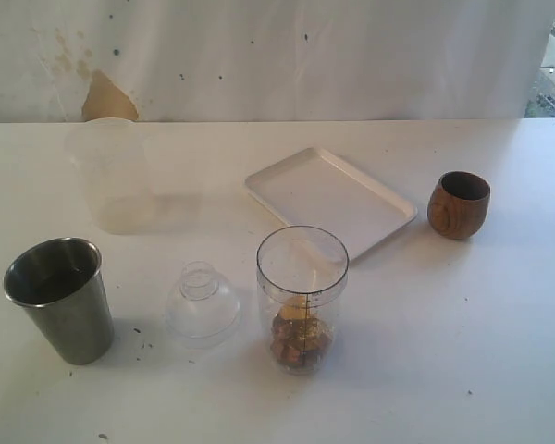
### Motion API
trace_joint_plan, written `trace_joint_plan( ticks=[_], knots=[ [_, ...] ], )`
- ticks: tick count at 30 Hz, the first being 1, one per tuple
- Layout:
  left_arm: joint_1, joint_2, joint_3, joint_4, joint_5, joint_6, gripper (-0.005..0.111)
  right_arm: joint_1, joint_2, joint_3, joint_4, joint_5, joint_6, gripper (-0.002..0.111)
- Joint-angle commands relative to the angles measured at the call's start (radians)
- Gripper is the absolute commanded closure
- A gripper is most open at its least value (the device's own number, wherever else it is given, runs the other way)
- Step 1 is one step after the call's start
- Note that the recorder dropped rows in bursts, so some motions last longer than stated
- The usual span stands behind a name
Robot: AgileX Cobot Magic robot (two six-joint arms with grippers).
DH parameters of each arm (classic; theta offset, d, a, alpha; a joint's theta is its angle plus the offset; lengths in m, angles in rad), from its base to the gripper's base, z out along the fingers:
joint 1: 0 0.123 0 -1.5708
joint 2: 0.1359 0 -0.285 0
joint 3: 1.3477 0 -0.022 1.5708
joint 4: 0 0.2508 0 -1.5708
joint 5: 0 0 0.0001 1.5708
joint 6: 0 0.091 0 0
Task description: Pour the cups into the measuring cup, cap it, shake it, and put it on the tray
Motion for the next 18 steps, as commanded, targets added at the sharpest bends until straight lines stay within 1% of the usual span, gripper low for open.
trace_joint_plan(
  ticks=[1, 15, 18],
  knots=[
    [-0.006, -0.004, 0.005, -0.001, 0.002, 0.0, 0.106, 0.005, -0.007, 0.003, -0.002, -0.007, 0.007, 0.108],
    [-0.006, -0.004, 0.005, -0.001, 0.0, 0.022, 0.106, 0.005, -0.007, 0.003, 0.001, -0.007, 0.007, 0.108],
    [-0.006, -0.004, 0.005, -0.001, -0.04, 0.022, 0.106, 0.005, -0.007, 0.003, 0.001, -0.007, 0.007, 0.108]
  ],
)
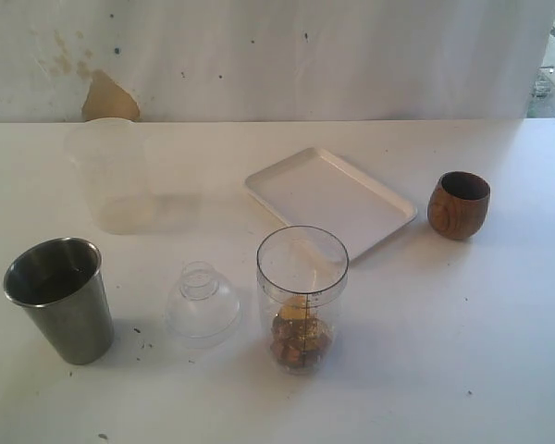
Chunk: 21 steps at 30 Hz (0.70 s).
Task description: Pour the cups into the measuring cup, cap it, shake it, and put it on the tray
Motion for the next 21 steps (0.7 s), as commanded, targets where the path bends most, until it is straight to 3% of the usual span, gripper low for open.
trace_joint_plan(
  ticks=[1, 8, 12, 14, 17, 21],
  knots=[
    [-0.006, -0.004, 0.005, -0.009, -0.074, 0.0, 0.106, 0.005, -0.007, 0.003, 0.001, -0.007, 0.002, 0.108],
    [-0.006, -0.004, 0.005, -0.162, -0.321, -0.256, 0.106, 0.005, -0.007, 0.003, 0.001, -0.007, 0.002, 0.108],
    [-0.006, -0.004, 0.005, -0.16, -0.448, -0.291, 0.106, 0.005, -0.007, 0.003, -0.001, -0.007, 0.002, 0.108],
    [-0.006, -0.004, 0.005, -0.158, -0.45, -0.291, 0.099, 0.005, -0.007, 0.003, -0.001, -0.007, 0.002, 0.108],
    [-0.006, -0.004, 0.005, -0.119, -0.433, -0.294, 0.068, 0.005, -0.007, 0.003, -0.001, -0.007, 0.002, 0.108],
    [-0.006, 0.004, 0.005, -0.112, -0.44, -0.306, 0.003, 0.005, -0.007, 0.003, -0.001, -0.007, 0.002, 0.108]
  ],
)
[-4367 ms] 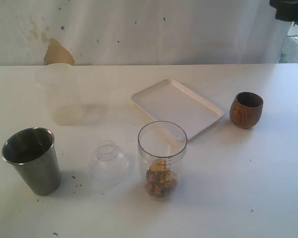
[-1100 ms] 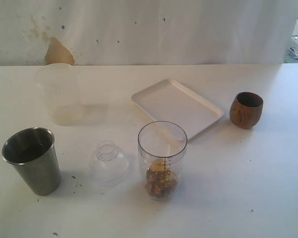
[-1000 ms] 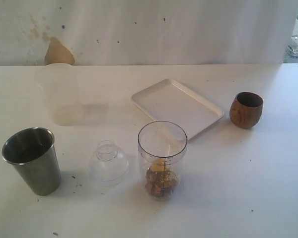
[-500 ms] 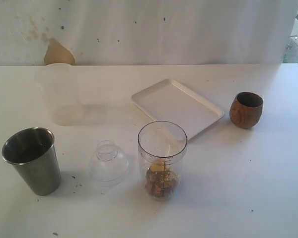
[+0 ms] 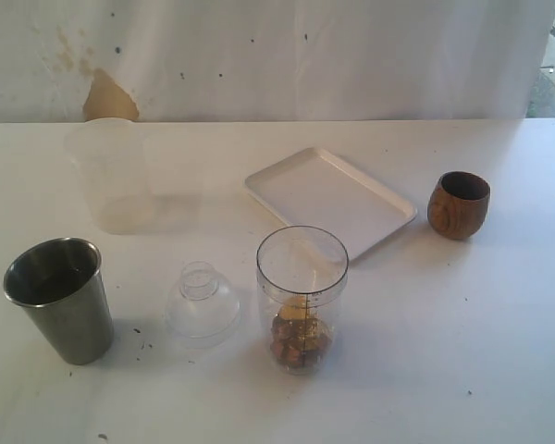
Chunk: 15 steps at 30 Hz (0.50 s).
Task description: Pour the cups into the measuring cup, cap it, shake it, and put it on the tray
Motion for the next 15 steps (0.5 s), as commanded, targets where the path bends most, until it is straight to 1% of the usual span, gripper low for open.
trace_joint_plan(
  ticks=[1, 5, 7, 9, 14, 15],
  knots=[
    [-0.006, 0.01, 0.005, 0.026, -0.023, -0.028, 0.002, 0.005, -0.007, 0.003, -0.001, -0.007, 0.0, 0.108],
    [-0.006, 0.052, 0.005, 0.094, -0.09, -0.03, 0.004, 0.005, -0.007, 0.003, -0.001, -0.007, 0.0, 0.108],
    [-0.006, 0.094, 0.005, 0.155, -0.137, -0.074, 0.005, 0.005, -0.007, 0.003, -0.001, -0.007, 0.0, 0.108],
    [-0.006, 0.147, 0.005, 0.282, -0.153, -0.144, 0.005, 0.005, -0.007, 0.003, -0.001, -0.007, 0.0, 0.108],
    [-0.006, 0.349, 0.005, 0.79, -0.249, -0.43, 0.005, 0.005, -0.007, 0.003, -0.001, -0.007, 0.0, 0.108],
    [-0.006, 0.383, 0.005, 0.855, -0.265, -0.483, 0.005, 0.005, -0.007, 0.003, -0.001, -0.007, 0.0, 0.108]
  ],
)
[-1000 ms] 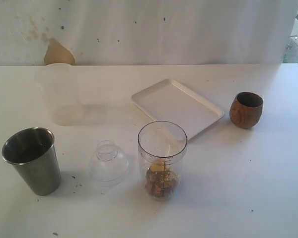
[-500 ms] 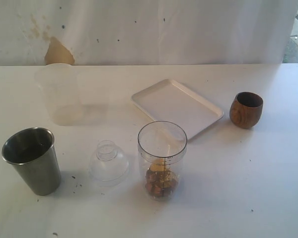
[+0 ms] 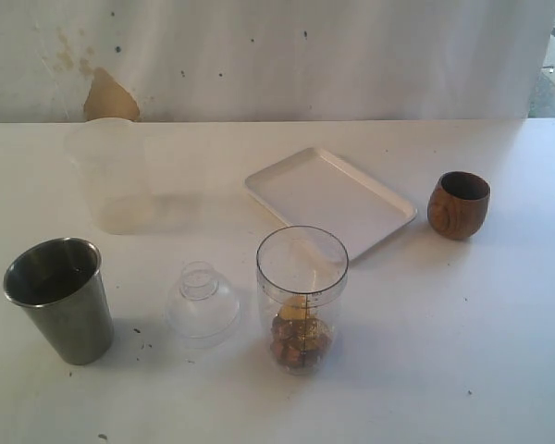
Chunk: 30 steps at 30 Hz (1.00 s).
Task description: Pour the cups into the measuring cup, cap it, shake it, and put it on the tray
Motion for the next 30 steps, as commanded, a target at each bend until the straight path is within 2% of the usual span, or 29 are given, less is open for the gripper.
trace_joint_plan(
  ticks=[1, 13, 27, 30],
  knots=[
    [-0.006, 0.18, 0.005, 0.395, -0.105, -0.228, 0.005, 0.005, -0.007, 0.003, -0.001, -0.007, 0.0, 0.108],
    [-0.006, 0.636, 0.005, 0.422, -0.287, -0.071, 0.005, 0.005, -0.007, 0.003, -0.001, -0.007, 0.0, 0.108],
    [-0.006, 0.981, 0.005, 0.415, -0.532, 0.193, 0.005, 0.005, -0.007, 0.003, -0.003, -0.007, 0.0, 0.108],
    [-0.006, 1.039, 0.005, 0.363, -0.557, 0.248, 0.005, 0.005, -0.007, 0.003, -0.003, -0.007, 0.0, 0.108]
  ],
)
